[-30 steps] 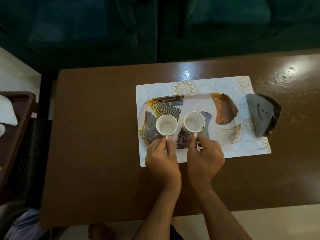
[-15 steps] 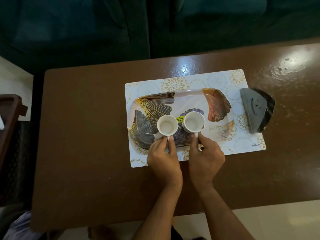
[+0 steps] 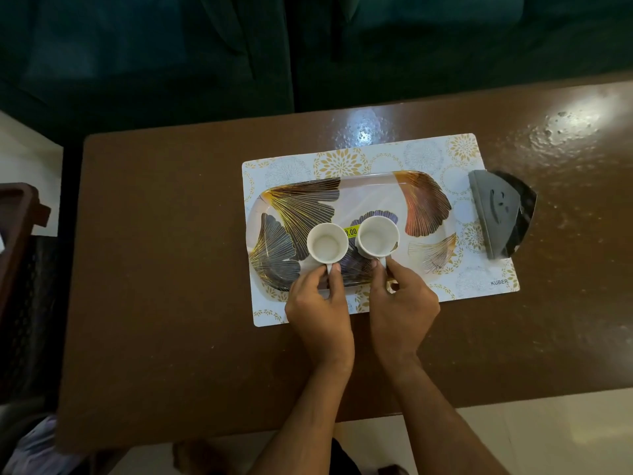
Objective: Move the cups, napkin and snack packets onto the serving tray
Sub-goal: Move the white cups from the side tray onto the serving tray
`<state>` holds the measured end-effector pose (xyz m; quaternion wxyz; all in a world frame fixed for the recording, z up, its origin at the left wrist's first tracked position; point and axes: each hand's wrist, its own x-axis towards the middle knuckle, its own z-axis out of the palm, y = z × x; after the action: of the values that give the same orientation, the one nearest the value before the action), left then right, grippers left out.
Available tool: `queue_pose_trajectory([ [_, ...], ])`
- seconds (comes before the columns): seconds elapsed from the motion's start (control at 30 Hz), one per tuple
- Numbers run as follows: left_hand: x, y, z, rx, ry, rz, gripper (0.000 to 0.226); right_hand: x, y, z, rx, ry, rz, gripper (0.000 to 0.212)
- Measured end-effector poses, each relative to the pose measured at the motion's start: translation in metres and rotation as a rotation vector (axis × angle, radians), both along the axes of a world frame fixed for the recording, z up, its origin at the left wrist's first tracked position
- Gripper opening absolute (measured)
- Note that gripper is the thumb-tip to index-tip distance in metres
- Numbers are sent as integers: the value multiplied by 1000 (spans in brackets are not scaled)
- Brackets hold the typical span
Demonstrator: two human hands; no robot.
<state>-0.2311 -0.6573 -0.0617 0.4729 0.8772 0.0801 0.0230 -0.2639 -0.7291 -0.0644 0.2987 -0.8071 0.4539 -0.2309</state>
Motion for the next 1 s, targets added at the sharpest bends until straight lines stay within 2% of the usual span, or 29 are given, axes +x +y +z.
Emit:
queue_pose_trajectory([
  [0.17, 0, 2, 3, -8, 37, -33, 14, 1, 1, 1, 16, 3, -5, 16],
  [0.27, -1, 5, 4, 0, 55, -62, 15, 0, 4, 1, 6, 0, 4, 23],
  [0.43, -2, 18, 6, -5, 58, -88, 24, -3, 15, 6, -165, -7, -20, 38],
  [0.57, 2, 42, 13, -37, 16, -159, 33, 0, 34, 15, -295, -39, 97, 41],
  [0.77, 34, 126, 24, 104, -62, -298, 43, 29, 95, 26, -329, -18, 348, 45],
  [1.0, 96, 260, 40, 251, -76, -260, 52, 93, 195, 37, -299, 68, 596, 49],
])
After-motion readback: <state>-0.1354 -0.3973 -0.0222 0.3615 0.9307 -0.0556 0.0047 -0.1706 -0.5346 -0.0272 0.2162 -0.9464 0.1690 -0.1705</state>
